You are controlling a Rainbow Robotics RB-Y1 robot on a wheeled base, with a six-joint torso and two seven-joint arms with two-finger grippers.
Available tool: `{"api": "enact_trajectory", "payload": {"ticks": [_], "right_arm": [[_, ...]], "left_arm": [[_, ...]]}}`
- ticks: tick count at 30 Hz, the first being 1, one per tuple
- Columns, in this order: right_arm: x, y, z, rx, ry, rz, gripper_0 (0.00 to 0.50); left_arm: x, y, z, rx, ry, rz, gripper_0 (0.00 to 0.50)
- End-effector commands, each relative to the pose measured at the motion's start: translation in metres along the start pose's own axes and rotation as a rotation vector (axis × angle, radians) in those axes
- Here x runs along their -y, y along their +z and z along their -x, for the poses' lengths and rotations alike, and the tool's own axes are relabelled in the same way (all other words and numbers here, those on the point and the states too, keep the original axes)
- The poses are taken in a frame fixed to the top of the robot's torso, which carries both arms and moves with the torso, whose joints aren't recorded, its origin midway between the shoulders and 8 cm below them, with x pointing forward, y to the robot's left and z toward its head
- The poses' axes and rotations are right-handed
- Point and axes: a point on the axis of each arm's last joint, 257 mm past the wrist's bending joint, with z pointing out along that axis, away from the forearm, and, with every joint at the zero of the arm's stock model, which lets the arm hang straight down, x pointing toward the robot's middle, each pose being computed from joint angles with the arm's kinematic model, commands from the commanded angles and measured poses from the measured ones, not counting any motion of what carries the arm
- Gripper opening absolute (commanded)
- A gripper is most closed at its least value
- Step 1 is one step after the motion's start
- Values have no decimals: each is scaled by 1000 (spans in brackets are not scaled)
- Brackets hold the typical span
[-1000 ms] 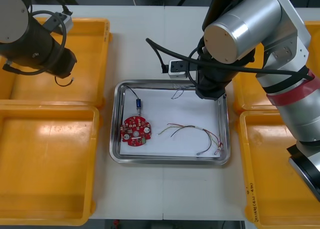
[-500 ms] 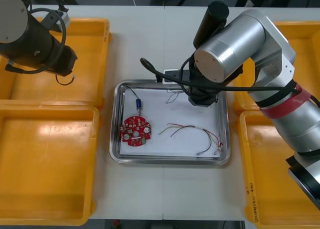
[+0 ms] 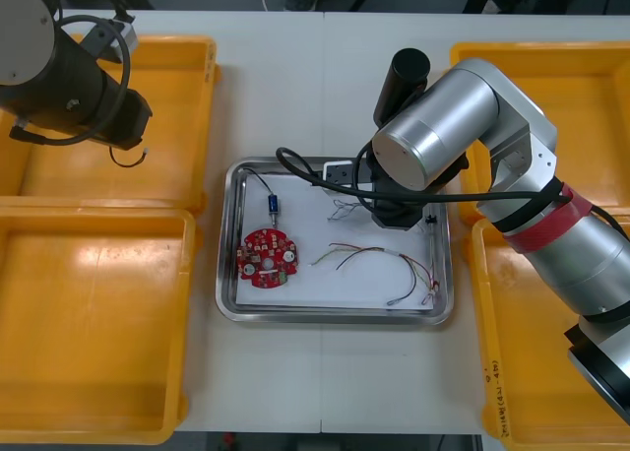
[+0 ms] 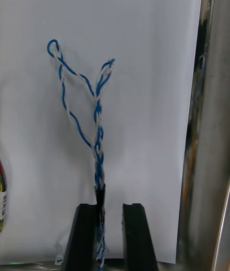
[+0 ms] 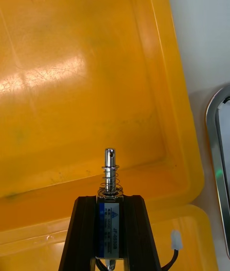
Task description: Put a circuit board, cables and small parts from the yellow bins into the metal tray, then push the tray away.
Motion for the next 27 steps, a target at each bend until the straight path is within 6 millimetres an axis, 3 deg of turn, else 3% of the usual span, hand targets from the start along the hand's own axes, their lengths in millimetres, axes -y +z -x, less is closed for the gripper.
{"api": "enact_trajectory", "payload": {"ticks": [1, 27], "right_arm": [[-8, -1, 14, 19, 23, 4, 500], [5, -11, 15, 10, 25, -51, 500]], "left_arm": [[-5, -13, 7, 48, -74, 10, 2], [0, -16, 10, 61, -71, -1, 2]]}}
